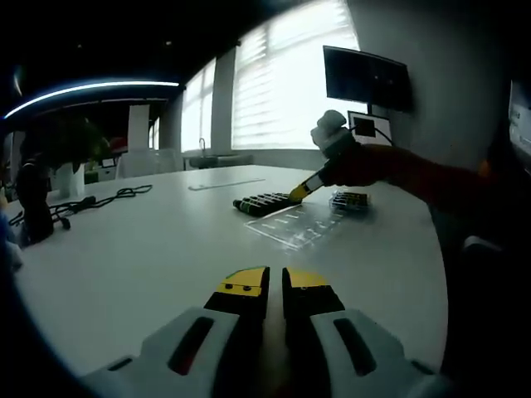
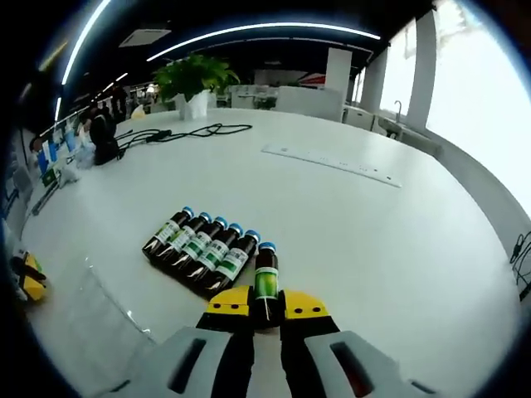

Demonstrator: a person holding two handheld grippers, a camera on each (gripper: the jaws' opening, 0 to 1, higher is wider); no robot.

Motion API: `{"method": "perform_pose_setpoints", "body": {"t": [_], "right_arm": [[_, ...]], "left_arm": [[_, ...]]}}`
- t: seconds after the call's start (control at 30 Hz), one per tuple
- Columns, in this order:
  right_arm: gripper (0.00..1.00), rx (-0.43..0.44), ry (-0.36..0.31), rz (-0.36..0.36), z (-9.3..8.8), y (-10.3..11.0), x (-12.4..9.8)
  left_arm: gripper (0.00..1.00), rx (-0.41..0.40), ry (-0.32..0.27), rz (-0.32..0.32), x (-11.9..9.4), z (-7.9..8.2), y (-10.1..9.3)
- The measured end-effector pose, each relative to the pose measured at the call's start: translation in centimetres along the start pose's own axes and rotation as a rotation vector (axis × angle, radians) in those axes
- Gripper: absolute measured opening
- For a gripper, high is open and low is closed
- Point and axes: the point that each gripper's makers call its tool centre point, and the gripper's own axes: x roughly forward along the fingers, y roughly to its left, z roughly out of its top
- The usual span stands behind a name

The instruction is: Grip medicine bottles put into box

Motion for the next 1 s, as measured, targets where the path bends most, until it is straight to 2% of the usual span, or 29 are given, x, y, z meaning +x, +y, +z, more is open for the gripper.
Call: {"method": "perform_pose_setpoints", "body": {"t": [0.27, 0.57, 0.87, 1.0], "right_arm": [[0.07, -0.023, -0.001, -0.009, 0.1, -0.1, -0.2], [0.06, -0.02, -0.038, -0.01, 0.8, -0.2, -1.6], [0.06, 0.003, -0.091, 0.024, 1.5, 0.5, -3.9], [0.07, -0.017, -0.107, 0.03, 1.5, 1.0, -5.4]], "left_arm": [[0.02, 0.0, 0.001, 0.0, 0.0, 0.0, 0.0], [0.02, 0.0, 0.0, 0.0, 0.0, 0.0, 0.1], [0.02, -0.002, -0.002, -0.001, 0.0, 0.1, 0.0], [0.02, -0.005, -0.004, -0.003, 0.0, 0.1, 0.0]]}}
